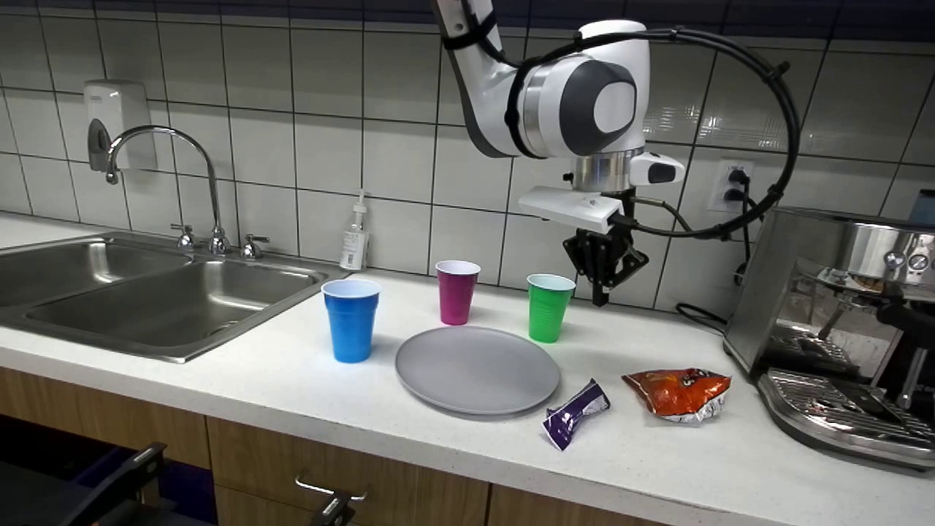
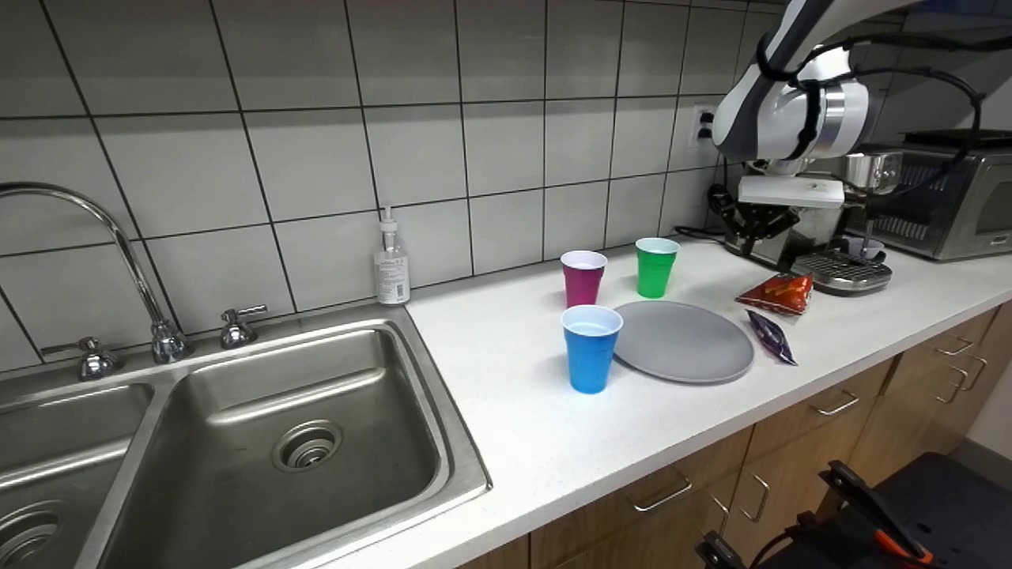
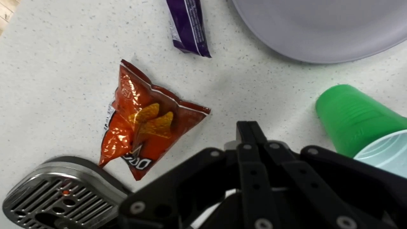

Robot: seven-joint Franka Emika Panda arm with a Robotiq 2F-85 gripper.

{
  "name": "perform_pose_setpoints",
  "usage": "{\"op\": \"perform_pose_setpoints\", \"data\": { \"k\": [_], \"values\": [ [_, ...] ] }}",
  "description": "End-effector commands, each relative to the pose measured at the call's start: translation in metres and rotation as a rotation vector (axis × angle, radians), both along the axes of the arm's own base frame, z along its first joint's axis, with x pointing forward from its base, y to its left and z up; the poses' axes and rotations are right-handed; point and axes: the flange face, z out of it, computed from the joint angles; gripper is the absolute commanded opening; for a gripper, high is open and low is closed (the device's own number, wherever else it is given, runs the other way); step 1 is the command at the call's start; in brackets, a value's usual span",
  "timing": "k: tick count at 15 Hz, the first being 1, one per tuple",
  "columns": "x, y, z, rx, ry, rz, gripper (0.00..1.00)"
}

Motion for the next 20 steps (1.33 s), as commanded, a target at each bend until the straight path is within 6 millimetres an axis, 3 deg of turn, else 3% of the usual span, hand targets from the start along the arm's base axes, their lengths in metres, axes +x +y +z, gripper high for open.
{"op": "perform_pose_setpoints", "data": {
  "k": [1, 11, 12, 13, 15, 20],
  "values": [
    [0.025, 0.01, 0.007, 0.029, -0.009, 0.004, 0.01],
    [0.075, 0.031, -0.001, 0.041, -0.03, 0.04, 0.01],
    [0.078, 0.032, -0.002, 0.042, -0.031, 0.042, 0.29],
    [0.081, 0.032, -0.003, 0.042, -0.033, 0.043, 0.31],
    [0.087, 0.033, -0.004, 0.043, -0.036, 0.044, 0.44],
    [0.098, 0.036, -0.006, 0.042, -0.039, 0.053, 0.82]
  ]
}}
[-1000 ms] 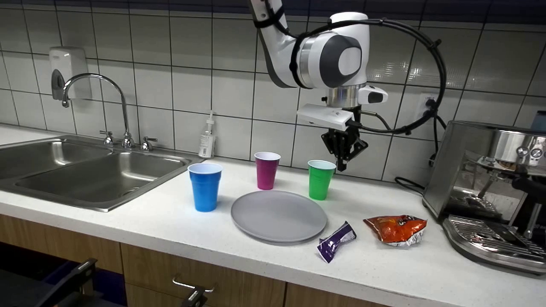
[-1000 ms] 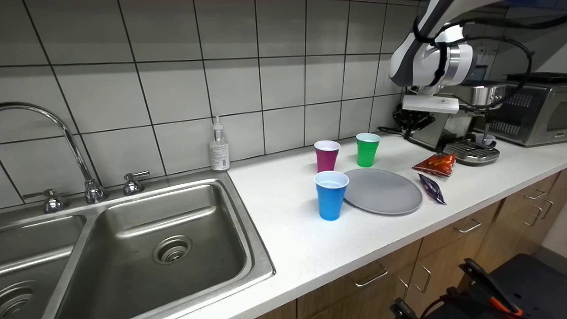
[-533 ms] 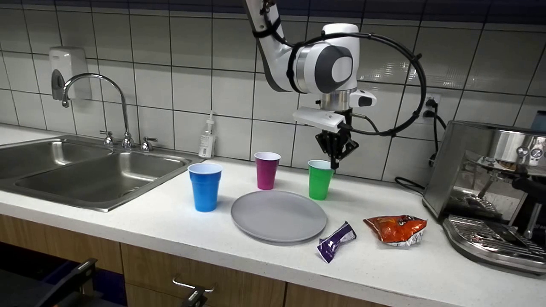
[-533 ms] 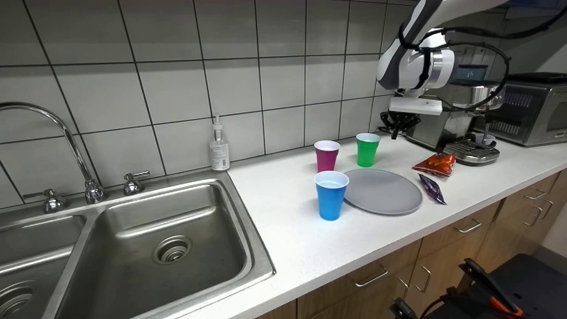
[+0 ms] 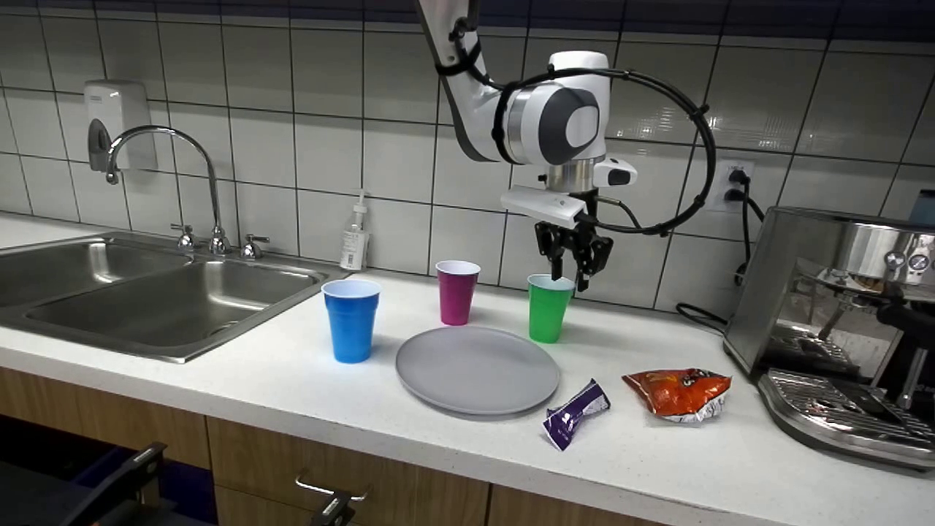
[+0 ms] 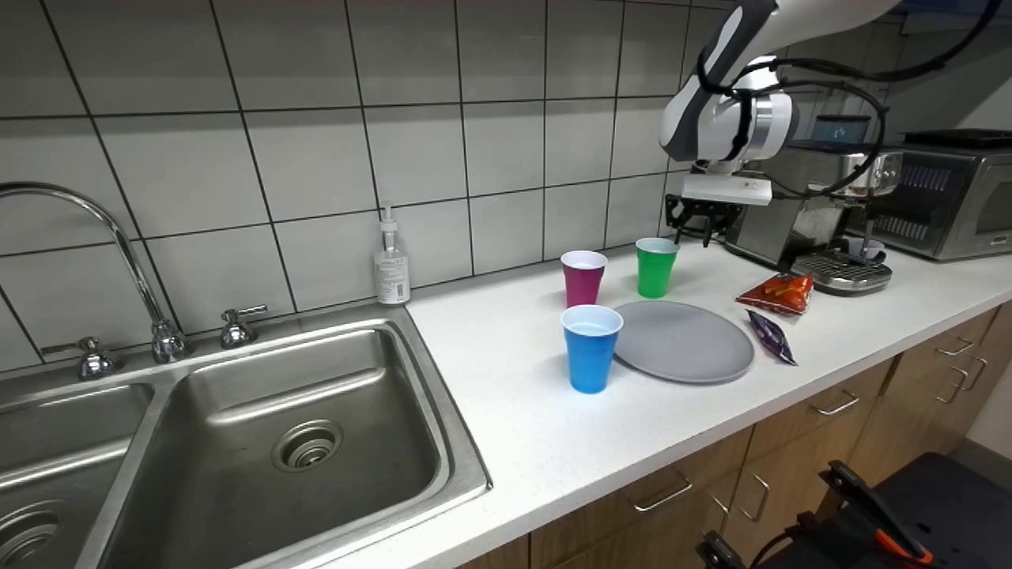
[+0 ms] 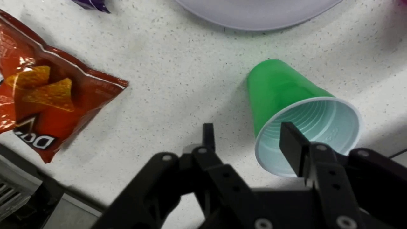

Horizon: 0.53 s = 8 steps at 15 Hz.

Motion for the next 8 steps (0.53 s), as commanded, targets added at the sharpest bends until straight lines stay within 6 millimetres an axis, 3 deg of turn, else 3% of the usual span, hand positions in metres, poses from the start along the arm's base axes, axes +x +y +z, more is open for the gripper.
{"op": "perform_pose_setpoints", "data": {
  "k": [1, 3, 8],
  "values": [
    [0.015, 0.003, 0.001, 0.022, 0.002, -0.01, 0.89],
    [0.018, 0.006, -0.002, 0.021, 0.004, -0.005, 1.0],
    [0.029, 0.013, -0.011, 0.017, 0.009, 0.006, 1.0]
  ]
}}
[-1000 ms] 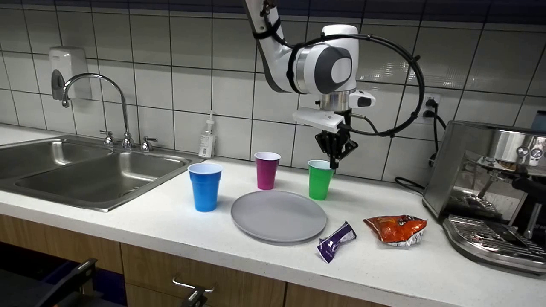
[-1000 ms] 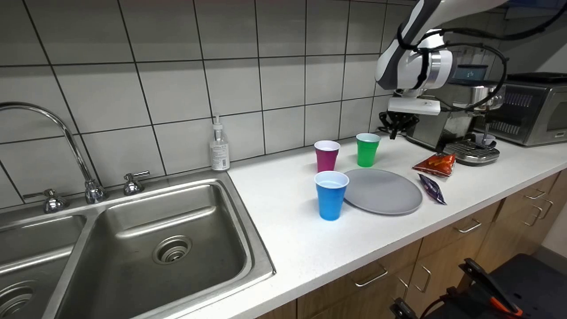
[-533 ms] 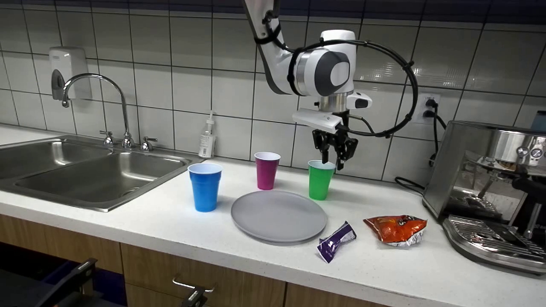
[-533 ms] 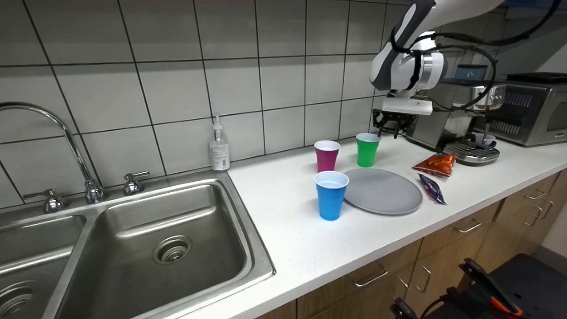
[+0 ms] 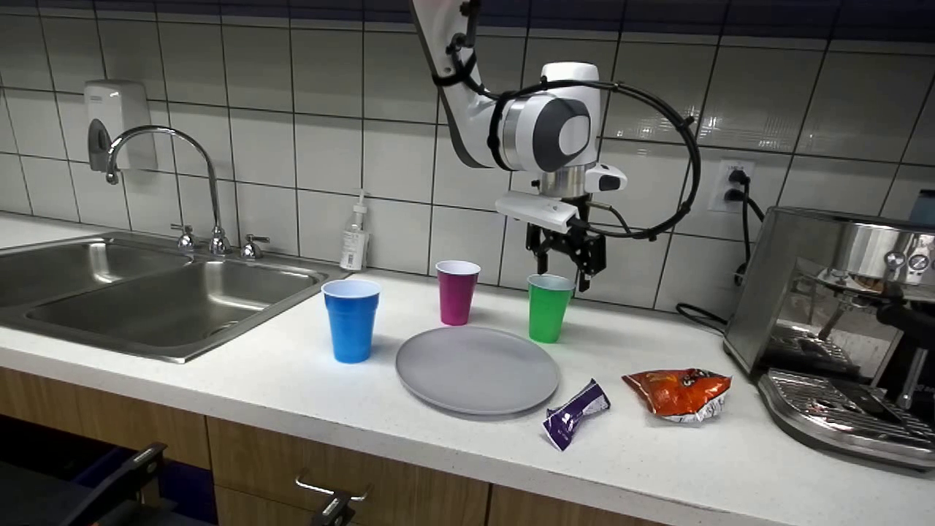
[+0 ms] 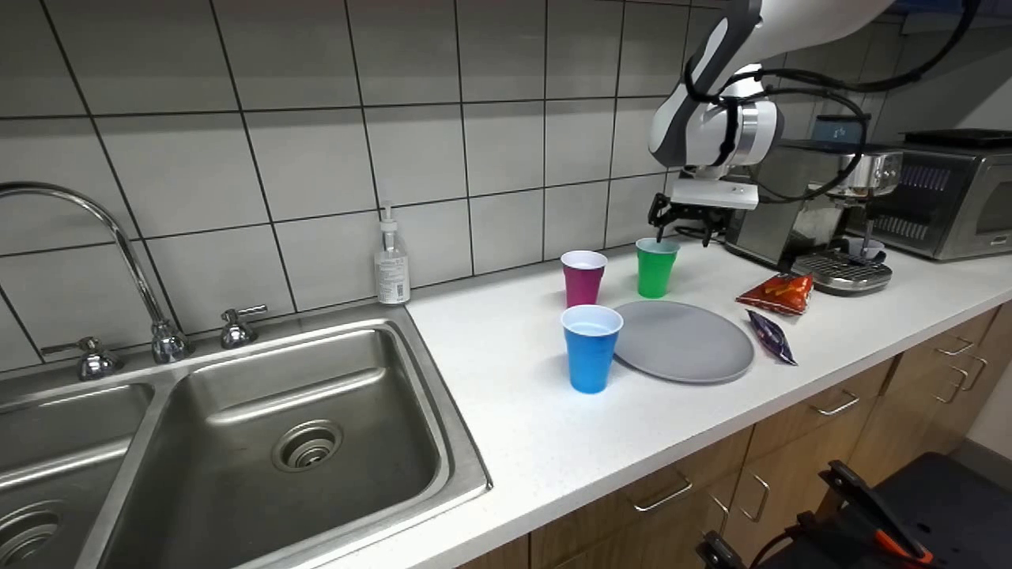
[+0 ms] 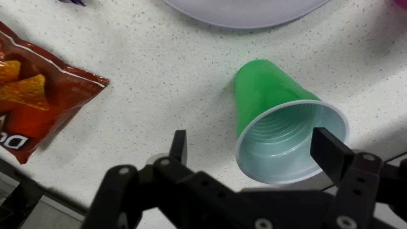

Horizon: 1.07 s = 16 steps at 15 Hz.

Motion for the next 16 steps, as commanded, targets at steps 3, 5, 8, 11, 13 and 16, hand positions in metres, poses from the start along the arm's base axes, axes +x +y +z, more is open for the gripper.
{"op": "perform_pose_setpoints", "data": {
  "k": [3, 5, 8, 11, 13, 16],
  "values": [
    [0.019, 0.004, -0.006, 0.018, 0.008, -0.024, 1.0],
    [0.022, 0.002, -0.01, 0.017, 0.01, -0.03, 1.0],
    [0.024, -0.001, -0.015, 0.016, 0.015, -0.041, 1.0],
    [0.024, -0.004, -0.02, 0.015, 0.021, -0.048, 1.0],
    [0.024, -0.006, -0.022, 0.016, 0.024, -0.053, 1.0],
    [0.024, -0.008, -0.025, 0.016, 0.027, -0.06, 1.0]
  ]
}}
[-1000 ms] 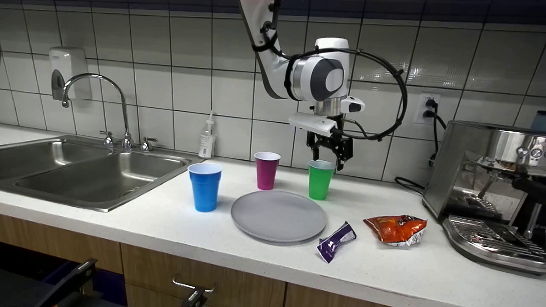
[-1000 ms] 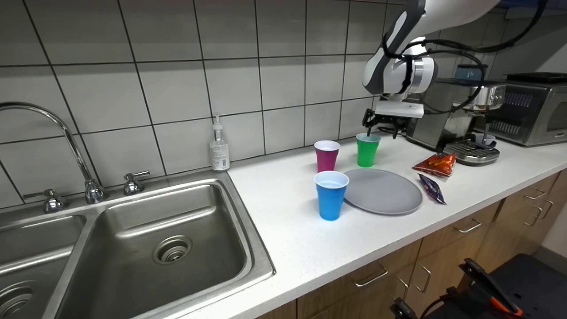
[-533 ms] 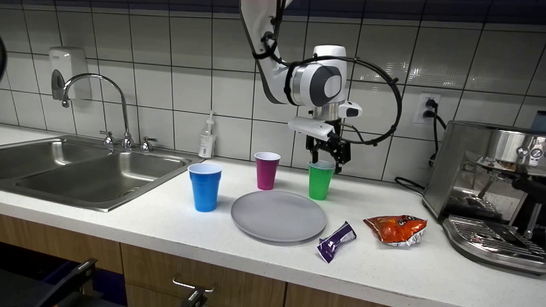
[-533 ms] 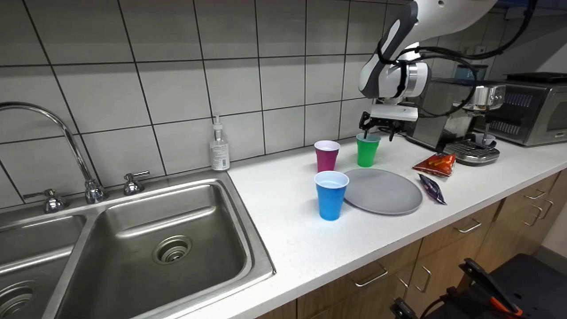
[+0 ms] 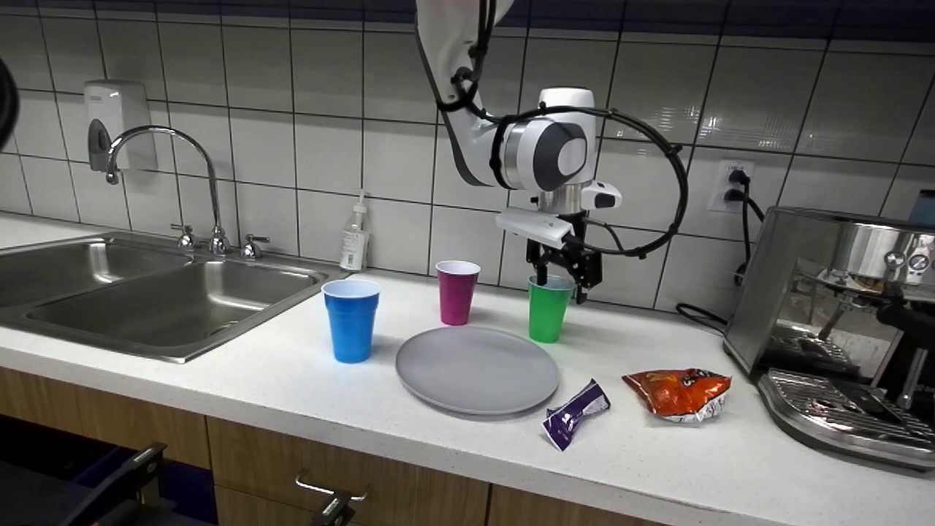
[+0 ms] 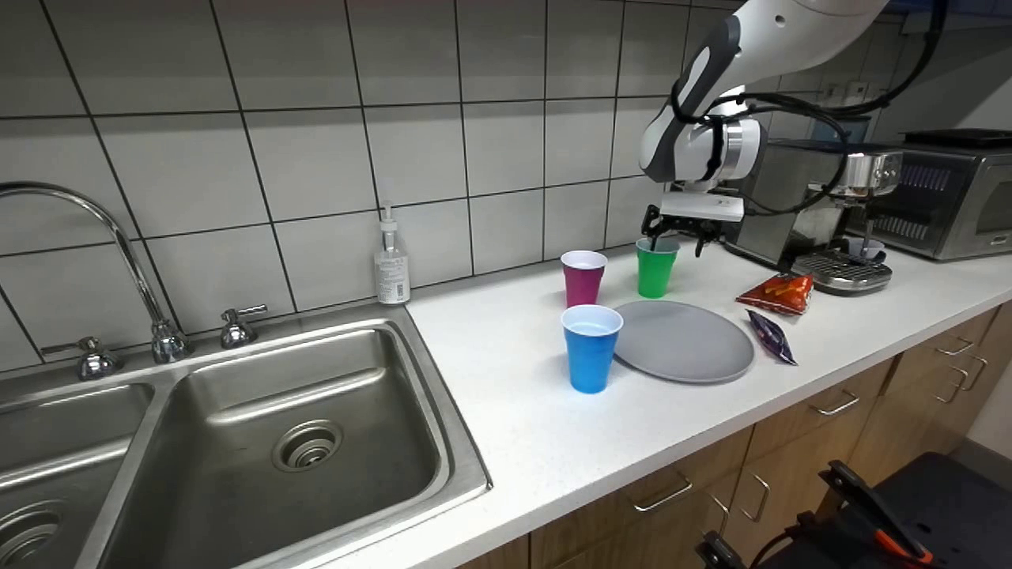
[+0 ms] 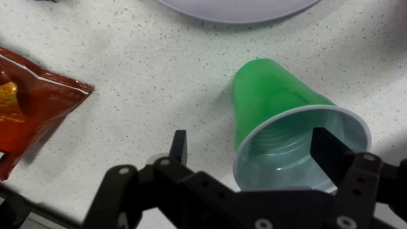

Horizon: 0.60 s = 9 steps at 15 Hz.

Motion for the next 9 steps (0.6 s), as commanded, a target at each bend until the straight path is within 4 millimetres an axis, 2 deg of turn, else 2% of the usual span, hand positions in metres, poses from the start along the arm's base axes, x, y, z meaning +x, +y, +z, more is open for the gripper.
{"op": "perform_pose_setpoints", "data": {
  "k": [1, 2, 4, 9],
  "values": [
    [0.0053, -0.0064, 0.0025, 0.013, 0.011, -0.029, 0.96],
    [0.0052, -0.0068, 0.0027, 0.014, 0.012, -0.03, 0.72],
    [0.005, -0.007, 0.0029, 0.014, 0.012, -0.029, 0.69],
    [0.0042, -0.0071, 0.0038, 0.015, 0.012, -0.028, 0.3]
  ]
}}
